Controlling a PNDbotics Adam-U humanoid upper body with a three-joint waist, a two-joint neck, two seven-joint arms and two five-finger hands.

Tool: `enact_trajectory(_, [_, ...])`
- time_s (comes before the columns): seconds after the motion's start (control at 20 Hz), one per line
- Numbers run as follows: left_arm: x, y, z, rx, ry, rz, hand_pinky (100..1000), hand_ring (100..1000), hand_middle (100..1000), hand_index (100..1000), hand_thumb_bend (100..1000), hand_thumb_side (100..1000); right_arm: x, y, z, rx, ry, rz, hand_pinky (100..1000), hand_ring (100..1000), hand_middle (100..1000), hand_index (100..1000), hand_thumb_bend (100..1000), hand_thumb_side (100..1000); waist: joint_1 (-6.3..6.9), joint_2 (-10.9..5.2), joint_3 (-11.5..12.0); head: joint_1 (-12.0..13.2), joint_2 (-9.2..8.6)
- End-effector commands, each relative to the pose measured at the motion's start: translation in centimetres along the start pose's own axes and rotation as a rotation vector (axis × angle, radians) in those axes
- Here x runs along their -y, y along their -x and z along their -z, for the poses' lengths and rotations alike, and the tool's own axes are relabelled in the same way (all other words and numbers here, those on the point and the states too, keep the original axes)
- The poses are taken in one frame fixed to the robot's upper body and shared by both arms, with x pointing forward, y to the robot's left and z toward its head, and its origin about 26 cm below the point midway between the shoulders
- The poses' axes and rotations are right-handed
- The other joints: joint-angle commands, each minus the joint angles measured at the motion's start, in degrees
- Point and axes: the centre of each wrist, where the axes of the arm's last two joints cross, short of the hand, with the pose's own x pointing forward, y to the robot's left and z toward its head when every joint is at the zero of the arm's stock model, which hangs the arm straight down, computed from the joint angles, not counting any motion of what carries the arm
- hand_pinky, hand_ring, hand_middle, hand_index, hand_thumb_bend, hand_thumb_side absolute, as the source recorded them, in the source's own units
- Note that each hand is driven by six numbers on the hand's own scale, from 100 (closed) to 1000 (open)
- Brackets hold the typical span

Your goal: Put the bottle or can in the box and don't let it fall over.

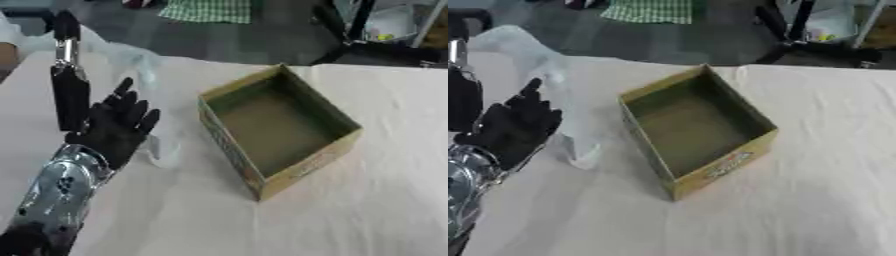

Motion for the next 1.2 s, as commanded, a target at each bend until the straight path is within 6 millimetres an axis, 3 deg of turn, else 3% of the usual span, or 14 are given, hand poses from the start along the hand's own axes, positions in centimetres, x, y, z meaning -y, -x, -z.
enact_trajectory(0.05, [0.5, -0.7, 0.2, 0.021, 0.012, 0.002, 100, 100, 100, 1000, 927, 481, -0.2, -0.7, 0.7, 0.032, -0.023, 0.002, 838, 905, 1000, 1000, 100, 652, -0.08, -0.52, -0.2, 0.3, -0.53])
enact_trajectory(1.2, [0.0, -1.0, 2.5, 0.044, -0.006, 0.022, 100, 100, 100, 978, 922, 491, -0.5, -0.5, 0.8, 0.033, -0.03, 0.015, 839, 907, 1000, 1000, 100, 653, -0.34, 0.34, -0.9, 1.3, -1.03])
